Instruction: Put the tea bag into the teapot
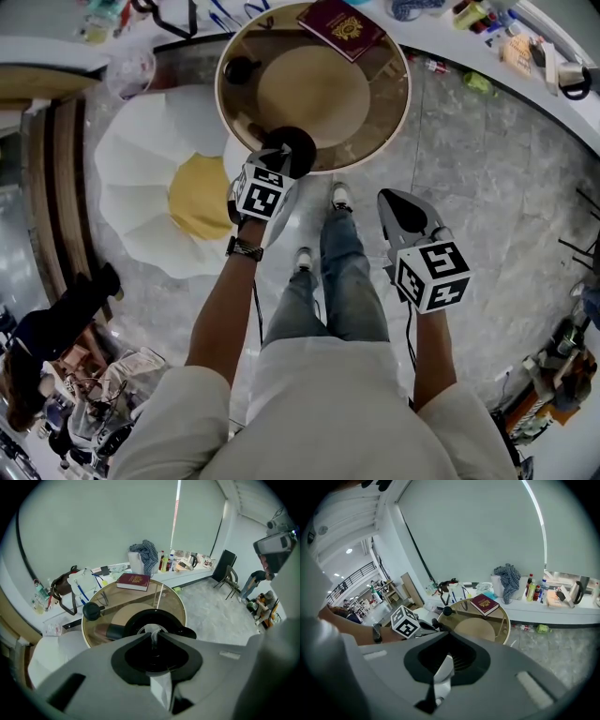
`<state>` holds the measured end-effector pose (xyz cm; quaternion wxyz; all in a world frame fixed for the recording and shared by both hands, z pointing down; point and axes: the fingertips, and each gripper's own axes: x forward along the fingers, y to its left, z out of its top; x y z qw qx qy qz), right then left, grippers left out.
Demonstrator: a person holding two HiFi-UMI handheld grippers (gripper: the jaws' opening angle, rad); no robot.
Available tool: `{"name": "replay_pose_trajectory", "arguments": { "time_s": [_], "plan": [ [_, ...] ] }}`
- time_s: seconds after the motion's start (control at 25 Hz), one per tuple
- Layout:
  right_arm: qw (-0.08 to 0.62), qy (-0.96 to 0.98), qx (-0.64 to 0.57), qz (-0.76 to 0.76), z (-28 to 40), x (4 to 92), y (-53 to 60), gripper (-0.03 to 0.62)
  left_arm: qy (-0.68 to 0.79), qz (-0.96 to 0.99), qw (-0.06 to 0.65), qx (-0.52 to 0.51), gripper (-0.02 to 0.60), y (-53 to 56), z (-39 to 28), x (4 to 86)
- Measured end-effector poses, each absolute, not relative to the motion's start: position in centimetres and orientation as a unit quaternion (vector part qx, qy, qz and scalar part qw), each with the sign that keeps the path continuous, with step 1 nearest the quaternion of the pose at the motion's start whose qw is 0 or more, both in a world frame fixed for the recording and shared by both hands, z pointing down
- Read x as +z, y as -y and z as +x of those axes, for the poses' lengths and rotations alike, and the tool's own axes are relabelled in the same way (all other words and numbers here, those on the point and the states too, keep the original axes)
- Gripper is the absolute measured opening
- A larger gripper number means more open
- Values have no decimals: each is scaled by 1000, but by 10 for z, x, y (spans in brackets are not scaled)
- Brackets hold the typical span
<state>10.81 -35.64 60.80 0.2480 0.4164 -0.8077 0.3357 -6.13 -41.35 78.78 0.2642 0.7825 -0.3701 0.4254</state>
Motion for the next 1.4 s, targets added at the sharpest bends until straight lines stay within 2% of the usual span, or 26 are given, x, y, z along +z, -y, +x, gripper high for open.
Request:
{"name": "replay_pose_trajectory", "arguments": {
  "time_s": [0.88,1.4],
  "plan": [
    [242,800,345,428,125,611,348,5,347,778,281,443,92,412,-54,792],
    [232,805,321,442,119,578,345,6,352,789,258,433,83,409,-62,754]
  ]
}}
